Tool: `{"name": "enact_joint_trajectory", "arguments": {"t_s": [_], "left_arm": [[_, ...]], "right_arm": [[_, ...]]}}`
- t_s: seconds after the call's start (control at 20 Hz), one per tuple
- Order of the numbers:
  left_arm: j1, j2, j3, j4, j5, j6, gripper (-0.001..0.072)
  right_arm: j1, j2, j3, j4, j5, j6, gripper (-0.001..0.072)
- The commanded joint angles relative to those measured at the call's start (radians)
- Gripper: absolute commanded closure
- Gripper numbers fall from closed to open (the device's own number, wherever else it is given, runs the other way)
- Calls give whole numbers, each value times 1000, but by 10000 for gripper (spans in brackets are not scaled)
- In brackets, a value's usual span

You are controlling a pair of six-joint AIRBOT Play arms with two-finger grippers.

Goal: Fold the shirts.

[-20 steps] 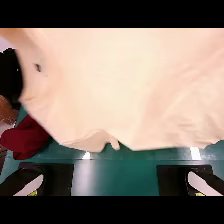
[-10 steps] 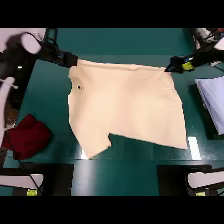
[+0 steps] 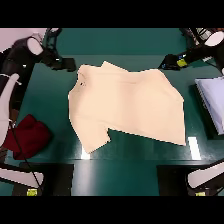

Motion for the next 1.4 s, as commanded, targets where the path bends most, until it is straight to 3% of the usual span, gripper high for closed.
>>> {"name": "enact_joint_trajectory", "arguments": {"t_s": [0.0, 0.25, 0.45, 0.75, 1.15, 1.3, 1.35], "left_arm": [[121, 51, -84, -10, -248, 10, 95], [186, 268, -525, -106, -130, 11, 95], [185, 379, -794, -315, -48, 74, 95], [185, 378, -951, -422, 77, 93, 95], [130, 378, -974, -534, 163, 152, 107], [37, 378, -967, -533, 190, 168, 583], [33, 378, -956, -532, 181, 167, 682]], "right_arm": [[-42, 64, 8, 1, 148, -23, 314], [-105, 269, -246, 1, 131, -48, 314], [-125, 419, -474, 0, 51, -49, 314], [-126, 531, -648, 0, 29, -49, 315], [-126, 564, -672, 2, 30, -48, 314], [-134, 564, -672, 0, 45, -48, 315], [-150, 564, -672, 0, 61, -48, 315]]}}
